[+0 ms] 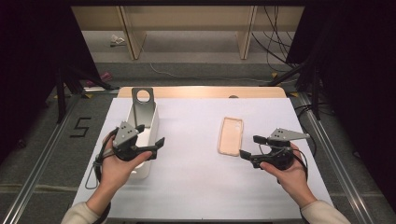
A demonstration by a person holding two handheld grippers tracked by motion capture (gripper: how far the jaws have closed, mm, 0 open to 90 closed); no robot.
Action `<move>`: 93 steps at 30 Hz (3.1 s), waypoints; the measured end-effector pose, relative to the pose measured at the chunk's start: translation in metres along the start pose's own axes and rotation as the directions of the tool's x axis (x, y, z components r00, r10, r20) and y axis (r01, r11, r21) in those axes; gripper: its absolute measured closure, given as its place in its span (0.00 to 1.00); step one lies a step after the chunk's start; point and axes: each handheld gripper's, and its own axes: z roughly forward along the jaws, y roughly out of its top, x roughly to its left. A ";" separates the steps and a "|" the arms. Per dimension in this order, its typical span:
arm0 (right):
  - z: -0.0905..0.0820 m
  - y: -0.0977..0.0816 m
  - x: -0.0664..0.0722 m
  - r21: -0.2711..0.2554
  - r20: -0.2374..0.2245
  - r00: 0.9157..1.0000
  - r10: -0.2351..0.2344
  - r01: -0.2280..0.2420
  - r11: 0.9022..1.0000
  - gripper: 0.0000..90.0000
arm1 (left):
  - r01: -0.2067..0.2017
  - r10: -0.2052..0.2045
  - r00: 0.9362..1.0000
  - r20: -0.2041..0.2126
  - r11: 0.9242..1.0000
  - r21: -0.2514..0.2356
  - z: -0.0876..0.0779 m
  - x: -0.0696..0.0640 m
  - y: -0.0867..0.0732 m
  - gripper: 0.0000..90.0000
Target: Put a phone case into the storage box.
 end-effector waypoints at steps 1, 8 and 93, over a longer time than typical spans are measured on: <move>0.002 0.001 -0.001 0.003 -0.001 1.000 -0.004 0.004 1.000 0.18 | -0.001 0.001 1.000 0.007 1.000 -0.003 0.000 -0.003 -0.002 0.16; 0.019 0.007 -0.003 0.017 -0.005 1.000 -0.027 0.027 1.000 0.18 | -0.035 0.034 0.998 0.060 0.999 0.013 0.001 -0.027 -0.022 0.16; 0.085 0.003 -0.039 0.577 0.140 0.984 -0.107 0.007 0.817 1.00 | -0.059 0.055 0.996 0.077 0.997 0.051 0.009 -0.035 -0.032 0.18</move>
